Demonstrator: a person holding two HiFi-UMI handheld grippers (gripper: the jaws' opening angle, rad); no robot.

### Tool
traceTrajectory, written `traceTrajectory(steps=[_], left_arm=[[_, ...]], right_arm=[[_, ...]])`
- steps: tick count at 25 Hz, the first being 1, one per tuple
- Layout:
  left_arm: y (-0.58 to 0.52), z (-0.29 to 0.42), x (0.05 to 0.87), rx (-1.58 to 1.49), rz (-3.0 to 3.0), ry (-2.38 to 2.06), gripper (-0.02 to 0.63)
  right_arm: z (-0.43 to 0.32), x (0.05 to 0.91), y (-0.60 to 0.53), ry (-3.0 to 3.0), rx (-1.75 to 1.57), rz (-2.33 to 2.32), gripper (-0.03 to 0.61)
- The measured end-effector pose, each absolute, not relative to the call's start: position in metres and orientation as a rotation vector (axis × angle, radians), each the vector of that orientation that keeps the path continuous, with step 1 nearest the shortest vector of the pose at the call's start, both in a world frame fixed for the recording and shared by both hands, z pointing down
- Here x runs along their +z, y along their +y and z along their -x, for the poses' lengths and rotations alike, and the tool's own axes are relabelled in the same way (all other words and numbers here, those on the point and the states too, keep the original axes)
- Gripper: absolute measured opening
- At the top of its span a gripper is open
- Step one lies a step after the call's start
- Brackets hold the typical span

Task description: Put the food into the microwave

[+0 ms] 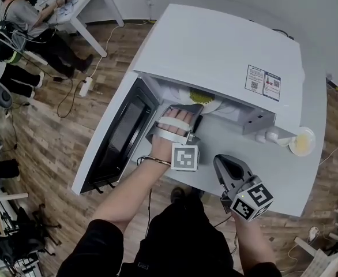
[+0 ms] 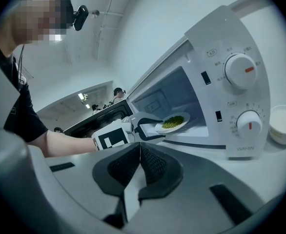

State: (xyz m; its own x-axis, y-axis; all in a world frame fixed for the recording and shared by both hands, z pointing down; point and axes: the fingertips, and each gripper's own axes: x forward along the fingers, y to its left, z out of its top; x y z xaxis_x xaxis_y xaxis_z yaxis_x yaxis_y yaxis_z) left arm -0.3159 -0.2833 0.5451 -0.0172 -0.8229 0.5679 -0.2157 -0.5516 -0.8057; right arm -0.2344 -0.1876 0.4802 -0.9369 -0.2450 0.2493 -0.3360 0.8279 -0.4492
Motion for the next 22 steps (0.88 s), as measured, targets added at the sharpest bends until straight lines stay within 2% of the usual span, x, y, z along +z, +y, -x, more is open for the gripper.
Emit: traceTrajectory(steps=[3,4,6,7,22], left_arm=[[-0.276,0.319,0.55,-1.625,1.763,1.07,0.182],[-0.274,0.319,0.553,-1.633,1.784,1.065,0.155],[-0.272,0.321,0.558,-1.641,1.814,1.058,0.041],[-0.273,0.322,0.559,-1.643,1.816,1.058,0.026],[-0.323,0.323,0.545,-1.616,1.797,1.093,0.018]], right_arm=[[0.233,0.48,-0.187,-2.823,0.737,-0.451,0.014],[0.233,0.48,-0.188,-2.822,0.737,-0.454,0.014],[0.232,0.48,-0.189,-2.822,0.739,-0.459,0.014],[0.233,0.48,-0.189,-2.823,0.741,-0.459,0.015],[0.216,0.477,-0.192,-2.816,0.759,-0.515,0.014]])
